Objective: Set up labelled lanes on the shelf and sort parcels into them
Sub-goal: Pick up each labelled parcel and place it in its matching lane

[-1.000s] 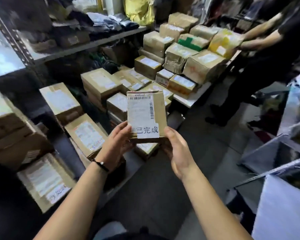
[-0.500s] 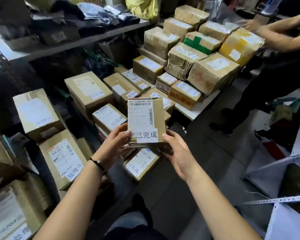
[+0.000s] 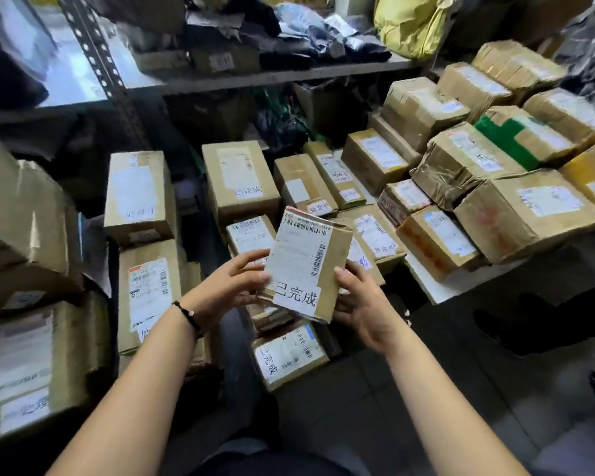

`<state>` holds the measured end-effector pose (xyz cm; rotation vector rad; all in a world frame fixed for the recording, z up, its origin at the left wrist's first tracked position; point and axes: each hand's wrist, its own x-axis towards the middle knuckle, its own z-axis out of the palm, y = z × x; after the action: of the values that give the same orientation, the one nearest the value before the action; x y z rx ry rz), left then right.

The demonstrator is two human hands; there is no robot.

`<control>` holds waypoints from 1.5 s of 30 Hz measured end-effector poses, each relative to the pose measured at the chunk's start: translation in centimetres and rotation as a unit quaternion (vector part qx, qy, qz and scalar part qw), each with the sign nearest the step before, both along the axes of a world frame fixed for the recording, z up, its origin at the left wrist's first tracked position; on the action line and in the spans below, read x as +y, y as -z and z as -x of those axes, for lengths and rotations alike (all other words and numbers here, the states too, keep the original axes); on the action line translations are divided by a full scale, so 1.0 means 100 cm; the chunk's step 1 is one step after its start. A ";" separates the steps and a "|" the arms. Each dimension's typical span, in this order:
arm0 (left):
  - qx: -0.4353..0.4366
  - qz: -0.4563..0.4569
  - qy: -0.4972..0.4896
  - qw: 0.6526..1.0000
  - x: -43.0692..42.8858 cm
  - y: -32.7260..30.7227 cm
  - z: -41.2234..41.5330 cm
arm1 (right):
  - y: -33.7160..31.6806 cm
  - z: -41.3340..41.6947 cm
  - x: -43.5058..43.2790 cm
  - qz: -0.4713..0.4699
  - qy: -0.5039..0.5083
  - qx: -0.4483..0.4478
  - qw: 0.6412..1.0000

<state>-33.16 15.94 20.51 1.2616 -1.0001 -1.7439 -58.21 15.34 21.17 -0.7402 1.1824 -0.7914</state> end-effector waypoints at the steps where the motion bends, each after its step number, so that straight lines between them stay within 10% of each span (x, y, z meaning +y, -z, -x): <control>1: -0.011 -0.004 -0.025 1.000 0.006 0.000 0.001 | 0.003 0.001 0.001 -0.012 -0.020 -0.009 1.000; 15: -0.089 -0.079 -0.321 0.939 0.117 0.017 0.029 | 0.069 0.013 0.071 -0.214 -0.010 -0.082 0.973; 31: -0.068 -0.082 -0.374 0.921 0.164 0.026 0.009 | 0.105 -0.050 0.093 -0.268 0.182 -0.026 0.946; 45: -0.039 -0.064 -0.430 0.900 0.207 0.011 0.005 | 0.080 -0.043 0.100 -0.262 0.049 -0.033 0.963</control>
<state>-33.70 36.65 19.38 1.5456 -0.2591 -1.0688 -53.92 25.38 13.19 -0.2167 1.3003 -0.5408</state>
